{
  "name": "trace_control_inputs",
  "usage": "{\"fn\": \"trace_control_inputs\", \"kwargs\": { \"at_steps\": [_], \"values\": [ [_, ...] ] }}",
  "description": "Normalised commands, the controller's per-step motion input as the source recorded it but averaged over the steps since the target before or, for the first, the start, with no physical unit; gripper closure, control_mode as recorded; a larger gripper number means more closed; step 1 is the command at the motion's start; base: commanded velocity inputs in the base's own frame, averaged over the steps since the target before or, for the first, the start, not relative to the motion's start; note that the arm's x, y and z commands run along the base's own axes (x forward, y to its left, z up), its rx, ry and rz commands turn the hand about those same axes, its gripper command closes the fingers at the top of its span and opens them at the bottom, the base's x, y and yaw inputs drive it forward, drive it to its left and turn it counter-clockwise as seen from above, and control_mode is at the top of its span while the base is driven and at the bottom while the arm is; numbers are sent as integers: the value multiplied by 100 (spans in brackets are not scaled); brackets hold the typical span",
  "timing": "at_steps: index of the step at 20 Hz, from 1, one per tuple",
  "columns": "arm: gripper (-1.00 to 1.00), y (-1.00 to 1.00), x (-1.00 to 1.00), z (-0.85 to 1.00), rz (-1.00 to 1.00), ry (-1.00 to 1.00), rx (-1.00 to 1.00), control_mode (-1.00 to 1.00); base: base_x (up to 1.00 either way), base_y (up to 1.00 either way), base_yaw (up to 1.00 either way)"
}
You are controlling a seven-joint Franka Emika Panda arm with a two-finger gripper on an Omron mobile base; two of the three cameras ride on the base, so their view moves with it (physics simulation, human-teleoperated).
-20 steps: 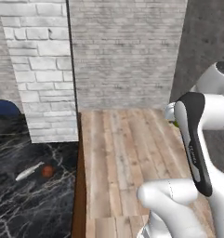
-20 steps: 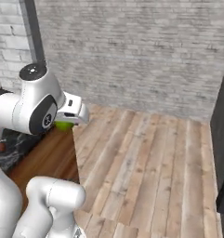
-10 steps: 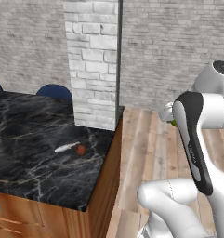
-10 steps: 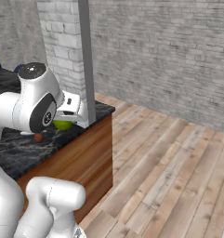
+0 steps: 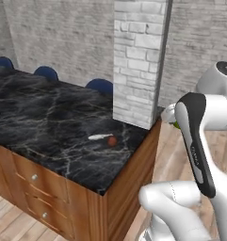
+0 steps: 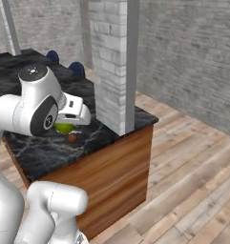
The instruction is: Open the fridge, remove the apple, lime, and fish, and place them on any counter.
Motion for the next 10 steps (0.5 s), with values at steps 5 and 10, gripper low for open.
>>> {"fn": "trace_control_inputs", "kwargs": {
  "at_steps": [5,10],
  "values": [
    [100,0,0,0,0,0,0,100,64,-10,32],
    [100,0,0,0,0,0,0,100,59,-4,16]
  ]
}}
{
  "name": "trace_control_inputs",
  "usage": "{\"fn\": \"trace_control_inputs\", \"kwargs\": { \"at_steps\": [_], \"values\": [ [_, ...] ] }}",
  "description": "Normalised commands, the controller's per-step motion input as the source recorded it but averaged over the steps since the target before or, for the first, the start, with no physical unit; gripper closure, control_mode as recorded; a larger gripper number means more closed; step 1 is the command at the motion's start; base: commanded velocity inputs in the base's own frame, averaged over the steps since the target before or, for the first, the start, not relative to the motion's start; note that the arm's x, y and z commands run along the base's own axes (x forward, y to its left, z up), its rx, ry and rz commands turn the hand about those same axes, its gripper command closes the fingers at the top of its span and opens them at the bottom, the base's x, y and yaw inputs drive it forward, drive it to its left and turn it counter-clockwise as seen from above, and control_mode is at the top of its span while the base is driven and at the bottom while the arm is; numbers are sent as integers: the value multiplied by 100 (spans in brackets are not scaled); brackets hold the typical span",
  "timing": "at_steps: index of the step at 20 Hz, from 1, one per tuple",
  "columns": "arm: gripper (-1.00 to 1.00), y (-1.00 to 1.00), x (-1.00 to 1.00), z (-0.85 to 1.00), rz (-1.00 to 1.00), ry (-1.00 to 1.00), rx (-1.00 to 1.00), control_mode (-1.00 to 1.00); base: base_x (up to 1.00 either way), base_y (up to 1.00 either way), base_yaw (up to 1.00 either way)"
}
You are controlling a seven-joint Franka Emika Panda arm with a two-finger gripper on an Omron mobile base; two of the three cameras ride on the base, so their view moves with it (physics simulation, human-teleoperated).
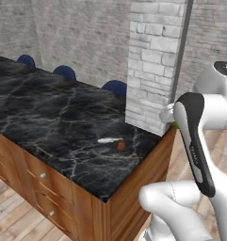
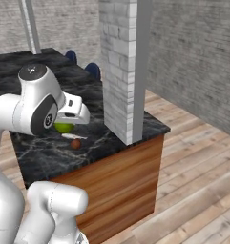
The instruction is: Open the fridge, remove the apple, lime, and fish, and place them on any counter.
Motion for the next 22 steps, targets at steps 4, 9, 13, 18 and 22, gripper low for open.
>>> {"fn": "trace_control_inputs", "kwargs": {
  "at_steps": [4,9,13,18,22],
  "values": [
    [100,0,0,0,0,0,0,100,7,4,2],
    [100,28,65,-30,9,17,-2,-100,0,0,0],
    [100,39,100,-59,18,37,-2,-100,0,0,0],
    [100,66,98,-69,14,32,-9,-100,0,0,0],
    [100,72,81,-56,6,12,-16,-100,0,0,0]
  ]
}}
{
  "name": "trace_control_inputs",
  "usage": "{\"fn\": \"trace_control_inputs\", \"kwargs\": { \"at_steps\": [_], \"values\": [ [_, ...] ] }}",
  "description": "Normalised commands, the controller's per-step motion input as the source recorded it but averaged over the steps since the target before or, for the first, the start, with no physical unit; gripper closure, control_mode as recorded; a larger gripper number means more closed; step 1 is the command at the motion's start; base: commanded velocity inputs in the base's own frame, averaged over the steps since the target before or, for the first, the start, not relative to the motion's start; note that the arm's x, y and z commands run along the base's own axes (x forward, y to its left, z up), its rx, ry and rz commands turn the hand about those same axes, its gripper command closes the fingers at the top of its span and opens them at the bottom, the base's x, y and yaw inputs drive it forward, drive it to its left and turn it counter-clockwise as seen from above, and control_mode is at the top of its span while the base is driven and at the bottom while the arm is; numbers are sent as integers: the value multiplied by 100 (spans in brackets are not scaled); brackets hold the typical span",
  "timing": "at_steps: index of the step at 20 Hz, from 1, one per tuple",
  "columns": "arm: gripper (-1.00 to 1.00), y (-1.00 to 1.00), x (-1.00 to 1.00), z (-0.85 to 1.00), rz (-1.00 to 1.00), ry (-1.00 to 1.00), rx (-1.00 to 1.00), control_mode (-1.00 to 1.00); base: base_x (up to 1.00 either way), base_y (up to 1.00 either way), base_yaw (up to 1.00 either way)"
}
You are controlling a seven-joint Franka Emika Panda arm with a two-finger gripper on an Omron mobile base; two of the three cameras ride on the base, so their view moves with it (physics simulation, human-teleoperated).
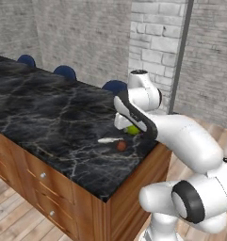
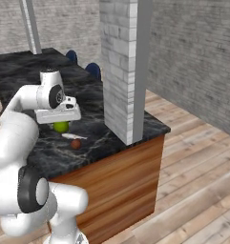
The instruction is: Open the fridge, remove the apple, lime, and fish, and place them on any counter.
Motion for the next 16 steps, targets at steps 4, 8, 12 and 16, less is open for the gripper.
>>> {"fn": "trace_control_inputs", "kwargs": {
  "at_steps": [4,8,12,16],
  "values": [
    [100,43,63,-61,7,9,-8,-100,0,0,0],
    [100,28,57,-75,8,13,-2,-100,0,0,0],
    [100,18,40,-74,7,14,0,-100,0,0,0],
    [100,34,22,-66,3,12,0,-100,0,0,0]
  ]
}}
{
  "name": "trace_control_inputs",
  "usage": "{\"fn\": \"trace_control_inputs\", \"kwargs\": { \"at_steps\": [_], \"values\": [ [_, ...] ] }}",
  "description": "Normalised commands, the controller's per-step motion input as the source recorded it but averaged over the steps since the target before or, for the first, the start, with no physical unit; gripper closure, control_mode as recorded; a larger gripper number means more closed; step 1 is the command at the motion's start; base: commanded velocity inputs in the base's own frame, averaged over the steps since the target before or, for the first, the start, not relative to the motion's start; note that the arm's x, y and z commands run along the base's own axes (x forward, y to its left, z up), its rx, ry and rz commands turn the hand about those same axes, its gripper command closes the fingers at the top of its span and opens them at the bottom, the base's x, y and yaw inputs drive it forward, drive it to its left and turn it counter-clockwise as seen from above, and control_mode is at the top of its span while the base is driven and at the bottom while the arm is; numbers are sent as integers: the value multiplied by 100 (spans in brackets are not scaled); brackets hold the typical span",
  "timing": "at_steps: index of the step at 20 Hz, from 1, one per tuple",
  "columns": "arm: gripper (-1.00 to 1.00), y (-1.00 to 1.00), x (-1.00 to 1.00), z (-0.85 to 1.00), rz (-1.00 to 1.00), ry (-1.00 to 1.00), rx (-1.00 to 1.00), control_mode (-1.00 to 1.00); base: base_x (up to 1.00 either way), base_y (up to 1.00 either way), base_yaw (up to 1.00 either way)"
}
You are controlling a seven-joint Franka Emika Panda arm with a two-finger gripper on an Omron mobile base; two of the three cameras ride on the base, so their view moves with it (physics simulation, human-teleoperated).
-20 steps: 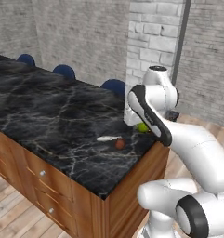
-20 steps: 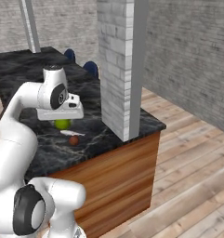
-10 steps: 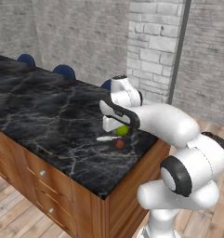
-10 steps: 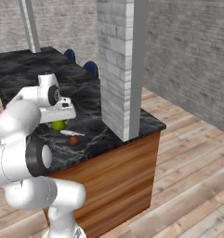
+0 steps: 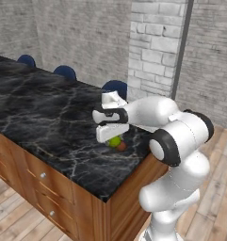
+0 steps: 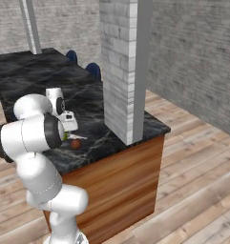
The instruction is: Open the fridge, remove the apple, lime, and fish, and place them on any counter.
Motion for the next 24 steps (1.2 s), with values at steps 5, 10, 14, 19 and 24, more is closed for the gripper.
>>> {"fn": "trace_control_inputs", "kwargs": {
  "at_steps": [5,10,14,19,24],
  "values": [
    [100,27,16,-47,0,11,0,-100,0,0,0],
    [100,3,7,-34,0,5,0,-100,0,0,0],
    [-100,4,0,-26,0,0,0,-100,0,0,0],
    [-100,0,0,-10,0,-1,0,-100,0,0,0],
    [-100,0,0,22,1,-6,0,-100,0,0,0]
  ]
}}
